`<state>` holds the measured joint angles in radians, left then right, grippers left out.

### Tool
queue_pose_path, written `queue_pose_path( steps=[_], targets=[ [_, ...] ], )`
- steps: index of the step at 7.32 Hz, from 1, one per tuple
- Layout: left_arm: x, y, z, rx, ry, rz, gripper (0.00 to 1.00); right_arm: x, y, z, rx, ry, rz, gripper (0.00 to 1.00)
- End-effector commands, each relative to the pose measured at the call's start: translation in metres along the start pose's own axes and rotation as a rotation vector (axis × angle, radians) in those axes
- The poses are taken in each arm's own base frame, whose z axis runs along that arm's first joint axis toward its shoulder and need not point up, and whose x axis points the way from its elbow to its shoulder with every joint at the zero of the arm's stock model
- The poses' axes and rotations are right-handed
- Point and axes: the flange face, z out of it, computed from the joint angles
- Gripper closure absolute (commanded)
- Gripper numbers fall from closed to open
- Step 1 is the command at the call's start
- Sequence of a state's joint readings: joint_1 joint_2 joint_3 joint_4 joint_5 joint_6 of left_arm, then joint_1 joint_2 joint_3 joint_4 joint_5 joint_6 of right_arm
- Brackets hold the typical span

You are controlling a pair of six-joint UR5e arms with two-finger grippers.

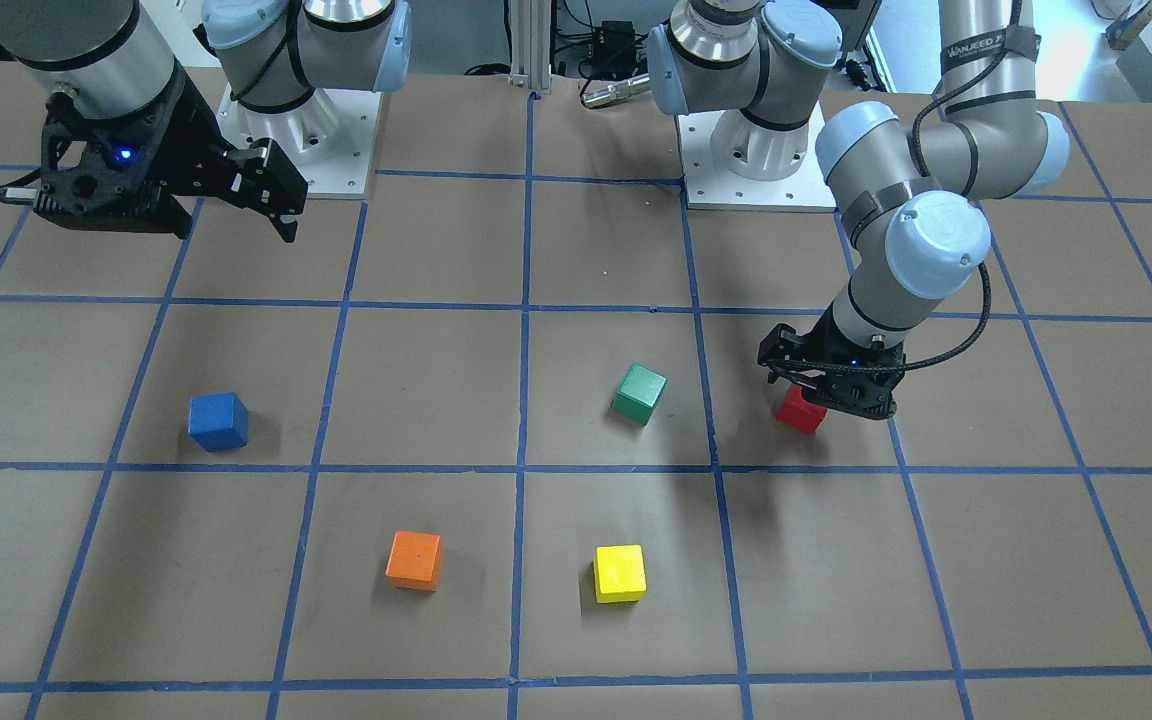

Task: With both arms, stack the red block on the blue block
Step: 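Lower the left gripper onto the red cube and grasp it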

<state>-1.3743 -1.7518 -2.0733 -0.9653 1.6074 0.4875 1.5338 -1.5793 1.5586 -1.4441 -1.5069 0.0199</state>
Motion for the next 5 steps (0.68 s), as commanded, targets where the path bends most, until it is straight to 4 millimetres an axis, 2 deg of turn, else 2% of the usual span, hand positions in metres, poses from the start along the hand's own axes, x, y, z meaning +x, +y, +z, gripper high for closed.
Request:
queue_pose_path(
  steps=[1,2,3,4,5],
  targets=[
    [0.001,0.003,0.032,-0.031,0.008,0.028,0.0,0.0,0.0,0.0,0.0,-0.001,0.0,0.0],
    [-0.001,0.006,0.045,-0.006,-0.005,0.022,0.0,-0.001,0.0,0.0,0.0,-0.005,0.0,0.0],
    [-0.004,0.007,0.054,0.021,-0.02,0.018,0.22,0.0,0.0,0.0,0.002,0.001,0.0,0.0],
    [-0.005,0.005,0.055,0.023,-0.019,0.018,0.64,0.0,0.0,0.0,0.002,0.001,0.0,0.0],
    [-0.005,0.002,0.051,0.033,-0.024,0.013,0.76,0.001,0.0,0.0,-0.003,0.001,0.003,0.0]
  ],
)
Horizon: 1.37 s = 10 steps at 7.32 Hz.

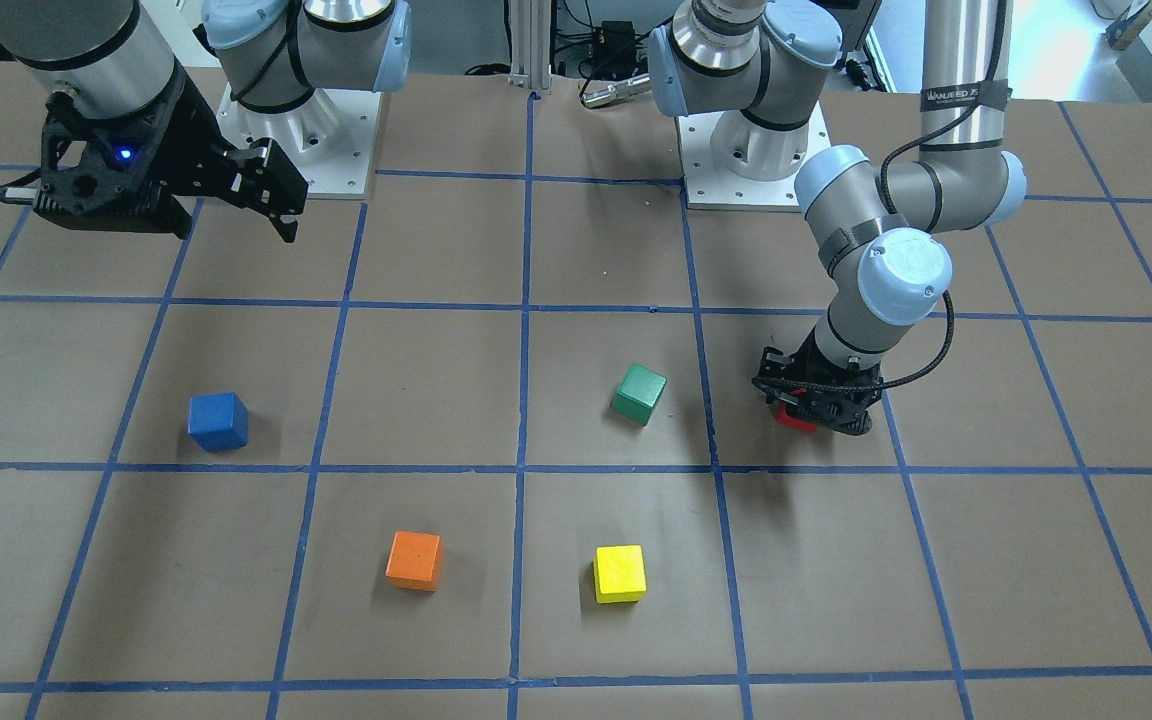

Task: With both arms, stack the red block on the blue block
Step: 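Lower the left gripper onto the red cube and grasp it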

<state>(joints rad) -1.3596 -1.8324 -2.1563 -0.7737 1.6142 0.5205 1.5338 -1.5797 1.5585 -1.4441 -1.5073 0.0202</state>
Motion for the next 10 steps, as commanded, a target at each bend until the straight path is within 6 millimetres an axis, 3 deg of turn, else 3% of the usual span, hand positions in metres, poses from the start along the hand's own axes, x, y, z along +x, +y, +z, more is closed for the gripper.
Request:
queue_pose_path(
  steps=[1,2,3,7,8,10],
  targets=[
    [0.0,-0.011,-0.013,0.041,-0.014,-0.013,0.78,0.001,0.0,0.0,-0.003,0.0,0.003,0.0],
    [0.0,-0.024,-0.037,0.071,-0.03,-0.051,0.78,0.001,0.0,0.0,-0.005,0.001,0.003,0.0],
    [0.016,-0.036,-0.056,0.093,-0.002,-0.099,0.78,0.0,0.0,0.0,-0.002,0.001,0.001,0.0],
    [0.133,-0.109,-0.112,0.143,0.015,-0.211,0.78,-0.001,0.002,-0.003,0.004,0.001,-0.001,0.0],
    [0.17,-0.12,-0.112,0.143,0.024,-0.23,0.78,-0.001,0.003,-0.002,0.0,0.001,0.0,0.0],
    [0.235,-0.131,-0.082,0.137,0.035,-0.237,0.78,0.0,0.002,-0.001,0.0,0.001,0.0,0.0]
  ],
)
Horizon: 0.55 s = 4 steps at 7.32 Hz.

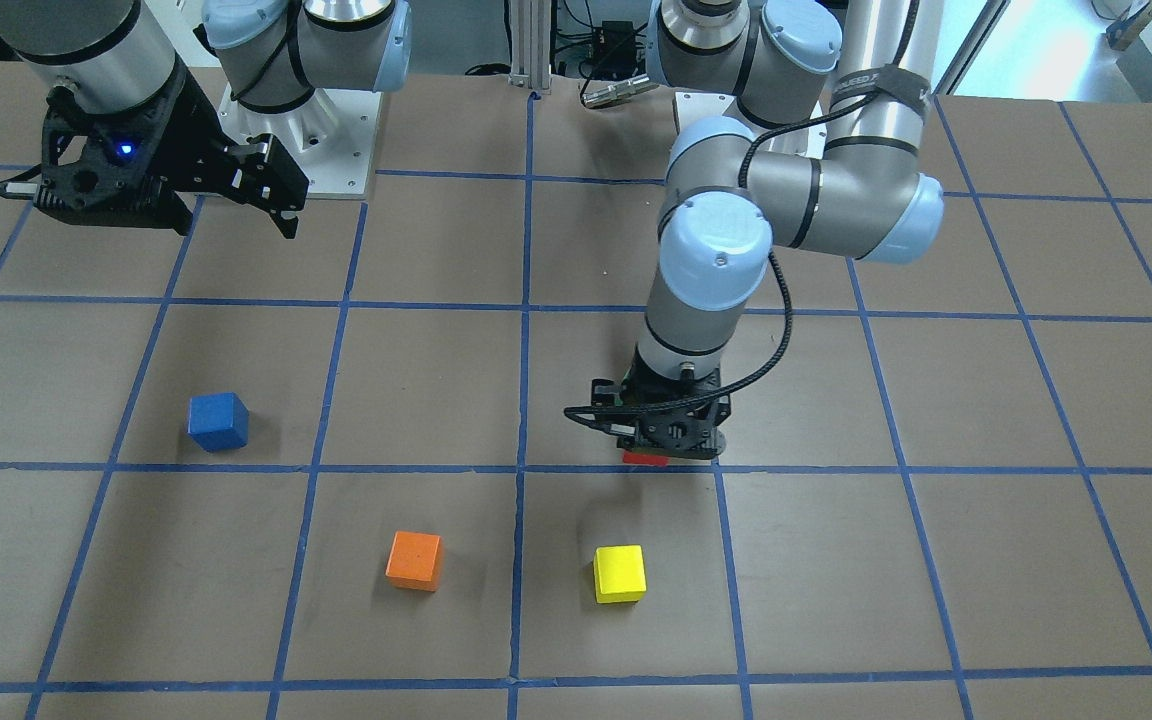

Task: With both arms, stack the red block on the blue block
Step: 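Lower the left gripper onto the red cube and grasp it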

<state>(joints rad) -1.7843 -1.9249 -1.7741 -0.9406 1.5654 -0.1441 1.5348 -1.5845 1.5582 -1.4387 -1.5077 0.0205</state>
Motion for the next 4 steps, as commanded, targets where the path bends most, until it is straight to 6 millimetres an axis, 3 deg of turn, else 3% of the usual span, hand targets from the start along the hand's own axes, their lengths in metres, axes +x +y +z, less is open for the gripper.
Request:
queue_pose_path(
  steps=[1,3,4],
  targets=[
    [0.061,0.006,0.032,0.022,0.038,-0.03,0.78,0.0,0.0,0.0,0.0,0.0,0.0,0.0],
    [0.083,0.004,0.073,0.047,0.054,-0.029,0.77,0.001,0.0,0.0,-0.003,0.002,0.0,0.0],
    [0.095,0.001,0.079,0.062,0.059,-0.029,0.76,0.001,0.0,0.0,-0.003,0.002,0.0,0.0]
  ],
)
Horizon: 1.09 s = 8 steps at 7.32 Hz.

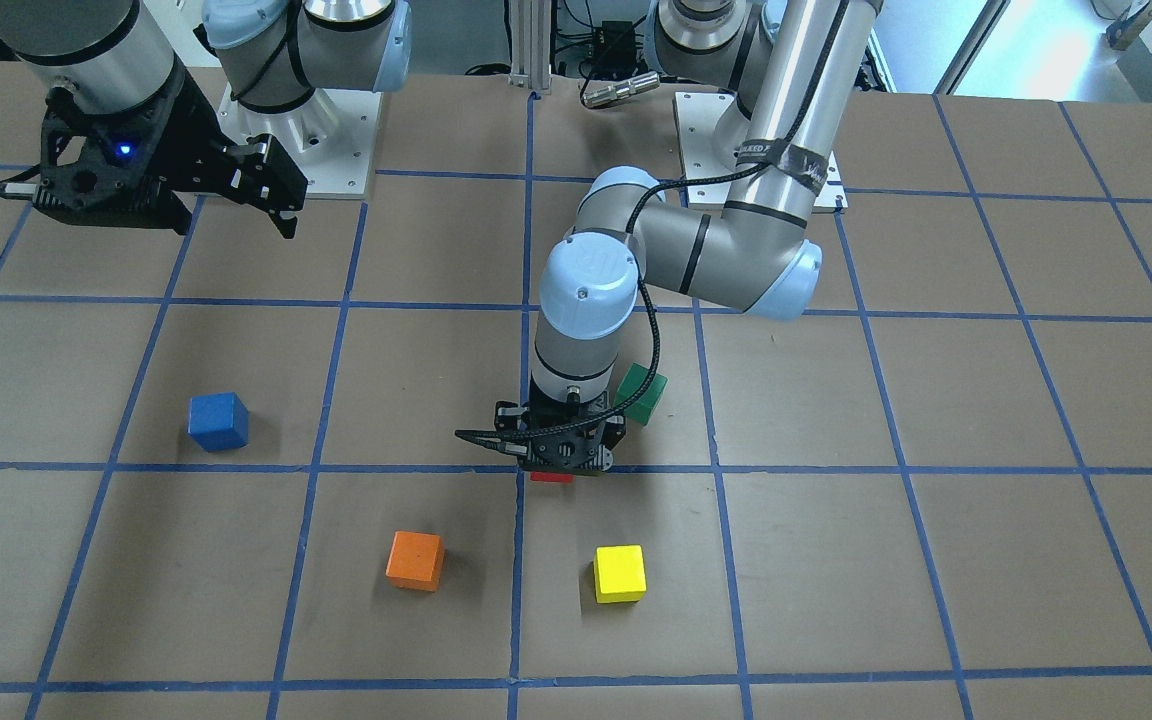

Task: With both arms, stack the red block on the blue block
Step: 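Carry the red cube toward the table centre and set it down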

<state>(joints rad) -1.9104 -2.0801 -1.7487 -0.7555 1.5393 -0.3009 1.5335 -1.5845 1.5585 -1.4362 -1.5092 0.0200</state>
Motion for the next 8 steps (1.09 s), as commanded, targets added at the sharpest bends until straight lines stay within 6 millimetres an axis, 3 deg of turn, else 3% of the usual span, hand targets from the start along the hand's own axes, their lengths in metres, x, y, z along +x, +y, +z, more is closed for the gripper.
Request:
queue_pose_path(
  steps=[1,2,3,4,6,8],
  targets=[
    [0.022,-0.007,0.021,0.025,0.007,-0.02,0.74,0.0,0.0,0.0,0.001,-0.001,-0.001,0.0],
    [0.028,-0.004,0.022,0.025,0.007,-0.012,0.32,0.0,0.0,0.0,0.0,-0.001,0.0,0.0],
    [0.028,0.0,0.026,0.014,0.009,-0.011,0.0,-0.001,0.0,0.001,-0.004,-0.001,-0.002,0.0],
    [0.029,-0.002,0.02,0.024,0.014,-0.008,0.0,0.0,0.0,0.002,-0.005,-0.001,0.0,0.0],
    [0.014,-0.012,-0.014,0.056,0.02,-0.019,0.0,-0.002,-0.001,0.003,0.005,-0.007,0.002,0.0],
    [-0.026,-0.023,-0.065,0.058,0.001,0.046,0.0,-0.001,0.0,0.004,0.001,-0.004,0.009,0.0]
  ],
)
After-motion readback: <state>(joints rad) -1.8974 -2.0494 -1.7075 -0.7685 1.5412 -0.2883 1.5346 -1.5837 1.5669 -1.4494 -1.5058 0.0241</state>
